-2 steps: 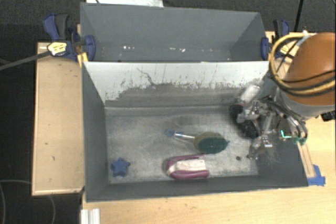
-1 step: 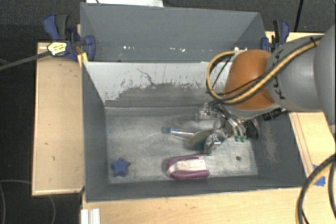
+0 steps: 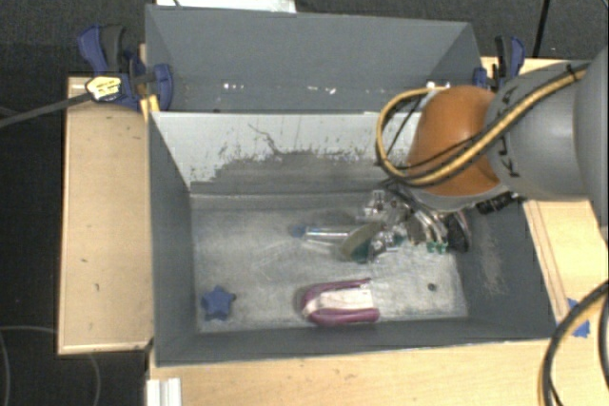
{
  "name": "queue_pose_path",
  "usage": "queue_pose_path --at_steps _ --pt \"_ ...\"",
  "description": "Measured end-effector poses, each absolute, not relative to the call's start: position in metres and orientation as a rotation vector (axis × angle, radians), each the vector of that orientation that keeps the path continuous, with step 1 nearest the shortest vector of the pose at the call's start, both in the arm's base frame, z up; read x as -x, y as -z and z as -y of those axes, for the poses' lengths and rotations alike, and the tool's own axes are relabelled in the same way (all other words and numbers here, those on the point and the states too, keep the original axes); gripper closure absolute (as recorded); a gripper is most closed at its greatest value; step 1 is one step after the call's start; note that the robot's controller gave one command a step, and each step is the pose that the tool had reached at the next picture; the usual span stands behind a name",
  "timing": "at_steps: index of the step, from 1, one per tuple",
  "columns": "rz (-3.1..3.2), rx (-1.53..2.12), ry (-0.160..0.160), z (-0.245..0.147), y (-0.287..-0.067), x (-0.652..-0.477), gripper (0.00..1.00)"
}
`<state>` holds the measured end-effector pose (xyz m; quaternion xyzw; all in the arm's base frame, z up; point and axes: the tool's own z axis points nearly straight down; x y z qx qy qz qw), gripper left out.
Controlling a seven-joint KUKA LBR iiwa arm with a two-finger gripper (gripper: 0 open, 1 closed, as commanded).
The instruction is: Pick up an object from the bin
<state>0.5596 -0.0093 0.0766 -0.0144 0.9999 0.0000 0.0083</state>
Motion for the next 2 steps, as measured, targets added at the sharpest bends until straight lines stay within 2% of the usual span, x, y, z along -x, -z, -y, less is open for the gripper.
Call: queue_pose_path --at_steps 1,2 --pt "-3.097 0.462 0.003 0.03 -0.188 -0.583 1.0" --pt "-3.098 0.477 0.001 0.028 -0.223 -0.572 1.0"
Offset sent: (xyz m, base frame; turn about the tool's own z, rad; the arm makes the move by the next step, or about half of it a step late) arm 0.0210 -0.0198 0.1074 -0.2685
